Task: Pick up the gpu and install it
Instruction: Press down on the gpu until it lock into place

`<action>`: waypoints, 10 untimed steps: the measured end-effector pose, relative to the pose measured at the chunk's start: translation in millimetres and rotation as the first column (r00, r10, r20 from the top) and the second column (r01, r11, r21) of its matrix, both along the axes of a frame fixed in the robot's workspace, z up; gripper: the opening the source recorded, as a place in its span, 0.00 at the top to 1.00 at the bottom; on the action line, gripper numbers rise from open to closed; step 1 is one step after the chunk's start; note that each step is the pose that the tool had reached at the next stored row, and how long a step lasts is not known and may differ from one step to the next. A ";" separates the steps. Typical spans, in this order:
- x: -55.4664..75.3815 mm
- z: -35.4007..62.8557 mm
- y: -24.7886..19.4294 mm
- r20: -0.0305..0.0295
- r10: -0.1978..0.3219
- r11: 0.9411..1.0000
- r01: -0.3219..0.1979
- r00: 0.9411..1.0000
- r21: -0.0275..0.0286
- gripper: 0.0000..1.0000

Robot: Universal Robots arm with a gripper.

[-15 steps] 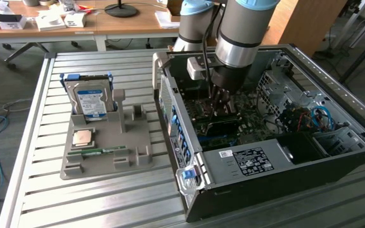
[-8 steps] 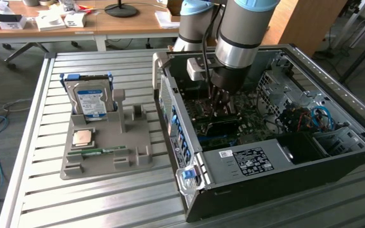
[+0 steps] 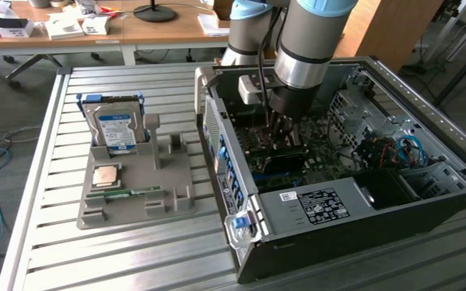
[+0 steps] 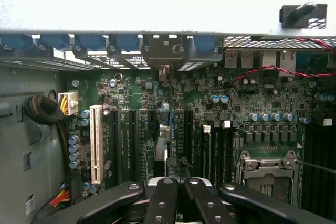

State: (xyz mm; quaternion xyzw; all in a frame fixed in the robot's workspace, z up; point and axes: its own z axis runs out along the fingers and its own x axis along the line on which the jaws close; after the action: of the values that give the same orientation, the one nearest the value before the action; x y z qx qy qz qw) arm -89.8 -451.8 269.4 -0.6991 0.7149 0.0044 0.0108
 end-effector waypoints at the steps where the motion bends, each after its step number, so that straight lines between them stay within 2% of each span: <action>1: 0.0 0.0 0.0 0.000 0.001 1.000 -0.001 1.000 0.000 0.89; 10: -0.1 -1.8 0.0 0.000 0.002 1.000 -0.002 1.000 0.000 0.89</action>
State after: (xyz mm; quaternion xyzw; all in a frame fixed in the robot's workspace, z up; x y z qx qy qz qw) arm -89.9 -451.8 267.6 -0.6999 0.7142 0.0044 0.0105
